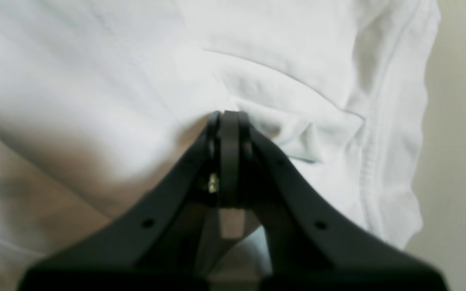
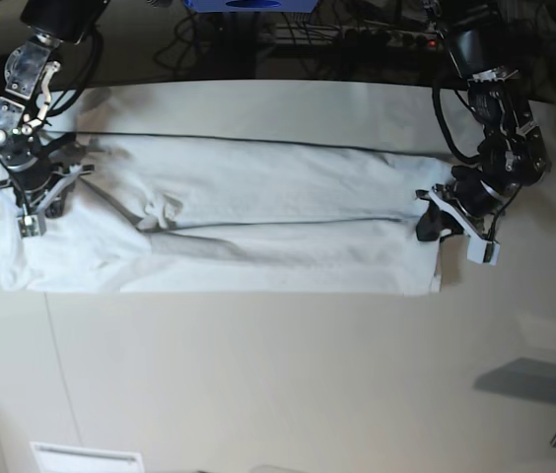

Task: Fold the T-shirt properly
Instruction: 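Pinch the shirt's side edge with the left gripper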

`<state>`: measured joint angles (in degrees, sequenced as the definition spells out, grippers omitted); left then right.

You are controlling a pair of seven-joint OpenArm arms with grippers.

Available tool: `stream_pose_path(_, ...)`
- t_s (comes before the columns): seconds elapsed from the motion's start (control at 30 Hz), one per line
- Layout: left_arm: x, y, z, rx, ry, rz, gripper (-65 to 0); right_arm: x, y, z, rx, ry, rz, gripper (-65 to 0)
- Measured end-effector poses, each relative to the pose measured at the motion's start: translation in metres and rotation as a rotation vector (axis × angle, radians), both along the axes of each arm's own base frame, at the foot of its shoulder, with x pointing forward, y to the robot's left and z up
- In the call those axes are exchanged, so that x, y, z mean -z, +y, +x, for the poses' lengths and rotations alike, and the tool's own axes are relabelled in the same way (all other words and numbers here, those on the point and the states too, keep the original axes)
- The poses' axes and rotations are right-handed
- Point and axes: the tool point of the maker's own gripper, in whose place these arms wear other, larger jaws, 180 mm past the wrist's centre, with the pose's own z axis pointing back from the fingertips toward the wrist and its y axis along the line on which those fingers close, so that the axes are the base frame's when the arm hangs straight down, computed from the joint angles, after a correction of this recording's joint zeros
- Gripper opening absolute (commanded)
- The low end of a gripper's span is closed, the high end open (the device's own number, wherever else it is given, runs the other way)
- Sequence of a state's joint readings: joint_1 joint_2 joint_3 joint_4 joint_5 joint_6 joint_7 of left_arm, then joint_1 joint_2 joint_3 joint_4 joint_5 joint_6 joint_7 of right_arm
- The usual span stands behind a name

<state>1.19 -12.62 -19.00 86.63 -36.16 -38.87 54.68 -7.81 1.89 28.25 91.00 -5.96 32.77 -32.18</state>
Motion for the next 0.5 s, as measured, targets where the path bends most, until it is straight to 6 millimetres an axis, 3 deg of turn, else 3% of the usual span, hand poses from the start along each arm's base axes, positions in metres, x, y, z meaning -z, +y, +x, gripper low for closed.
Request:
stream_pose_path(0.13, -0.022, -0.005, 0.001, -0.023, -0.044, 0.038, -65.0, 0.000, 0.000, 0.000, 0.000, 0.001, 0.000, -64.0)
stream_pose_path(0.27, -0.043, -0.034, 0.007, 0.051, -0.097, 0.060, -65.0, 0.000, 0.000, 0.000, 0.001, 0.001, 0.000, -64.0)
stream_pose_path(0.5, -0.053, -0.081, 0.002, 0.161, -0.098, 0.056, -65.0, 0.000, 0.000, 0.000, 0.001, 0.001, 0.000, -64.0)
